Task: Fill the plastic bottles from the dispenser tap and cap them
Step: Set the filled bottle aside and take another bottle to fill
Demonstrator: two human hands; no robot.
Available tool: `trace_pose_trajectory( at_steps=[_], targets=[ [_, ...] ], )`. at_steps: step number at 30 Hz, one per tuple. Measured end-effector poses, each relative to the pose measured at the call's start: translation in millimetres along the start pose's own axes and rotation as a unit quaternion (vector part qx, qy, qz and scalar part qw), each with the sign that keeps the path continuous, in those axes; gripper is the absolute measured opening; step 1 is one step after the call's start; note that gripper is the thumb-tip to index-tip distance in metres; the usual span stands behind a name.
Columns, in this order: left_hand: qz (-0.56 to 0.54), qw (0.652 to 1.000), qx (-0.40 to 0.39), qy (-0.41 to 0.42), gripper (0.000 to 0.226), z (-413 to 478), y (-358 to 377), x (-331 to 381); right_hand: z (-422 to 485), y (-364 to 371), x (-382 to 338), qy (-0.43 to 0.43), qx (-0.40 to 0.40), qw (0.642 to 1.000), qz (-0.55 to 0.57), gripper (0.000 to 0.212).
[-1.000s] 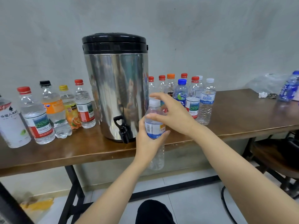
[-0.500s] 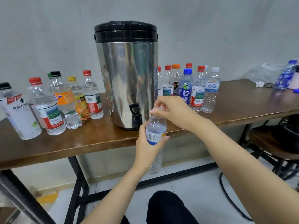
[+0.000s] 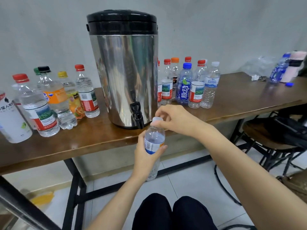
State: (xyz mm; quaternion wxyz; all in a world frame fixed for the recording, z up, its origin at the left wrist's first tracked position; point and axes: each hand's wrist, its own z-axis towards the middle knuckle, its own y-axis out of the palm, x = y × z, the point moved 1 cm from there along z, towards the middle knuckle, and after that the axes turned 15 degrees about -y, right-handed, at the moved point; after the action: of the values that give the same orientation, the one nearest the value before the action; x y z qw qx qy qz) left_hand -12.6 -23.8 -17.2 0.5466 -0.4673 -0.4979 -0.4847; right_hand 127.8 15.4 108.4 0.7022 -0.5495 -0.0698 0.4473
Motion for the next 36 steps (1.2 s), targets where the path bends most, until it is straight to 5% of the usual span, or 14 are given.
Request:
trace_pose_trajectory(
  at_steps=[15,24,36],
  targets=[
    [0.009,0.997,0.062,-0.054,0.072,9,0,-29,26,8,41,-0.099,-0.070,0.986,0.114,0.022],
    [0.064,0.983,0.127,-0.118,0.056,0,-20,-58,28,48,91,0.038,0.040,0.998,0.022,0.027],
    [0.090,0.983,0.142,-0.077,0.068,19,-24,-45,41,82,116,0.122,-0.013,0.990,-0.068,0.032]
  ],
)
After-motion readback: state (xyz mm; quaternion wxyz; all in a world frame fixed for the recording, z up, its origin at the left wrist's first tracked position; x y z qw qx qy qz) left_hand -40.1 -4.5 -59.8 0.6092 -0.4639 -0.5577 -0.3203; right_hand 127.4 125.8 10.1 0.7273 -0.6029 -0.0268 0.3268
